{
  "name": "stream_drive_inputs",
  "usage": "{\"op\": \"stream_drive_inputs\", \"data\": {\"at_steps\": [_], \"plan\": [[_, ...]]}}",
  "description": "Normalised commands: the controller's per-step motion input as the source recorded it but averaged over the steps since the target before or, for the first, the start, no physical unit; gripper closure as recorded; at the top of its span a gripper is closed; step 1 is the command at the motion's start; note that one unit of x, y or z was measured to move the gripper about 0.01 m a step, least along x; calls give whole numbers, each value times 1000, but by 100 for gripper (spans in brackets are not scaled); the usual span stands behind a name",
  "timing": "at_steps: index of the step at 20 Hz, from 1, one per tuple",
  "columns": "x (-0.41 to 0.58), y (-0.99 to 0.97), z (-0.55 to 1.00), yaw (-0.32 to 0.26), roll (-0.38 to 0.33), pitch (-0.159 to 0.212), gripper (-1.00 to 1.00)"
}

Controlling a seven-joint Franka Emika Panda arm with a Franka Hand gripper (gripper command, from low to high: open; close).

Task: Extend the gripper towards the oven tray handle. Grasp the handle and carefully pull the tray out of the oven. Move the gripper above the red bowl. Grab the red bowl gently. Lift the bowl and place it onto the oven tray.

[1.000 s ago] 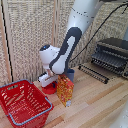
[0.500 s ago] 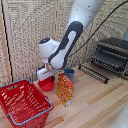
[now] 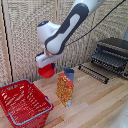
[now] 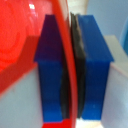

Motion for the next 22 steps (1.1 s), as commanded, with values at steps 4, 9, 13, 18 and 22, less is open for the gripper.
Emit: {"op": "stream_drive_inputs", "data": {"at_steps": [4, 9, 13, 18, 22], "plan": [[324, -132, 919, -144, -1, 138, 100], [82, -546, 757, -185, 6, 164, 100], [-28, -635, 590, -193, 12, 142, 100], [-125, -498, 386, -253, 12, 79, 100], [-143, -359, 41, -316, 0, -6, 100]]}}
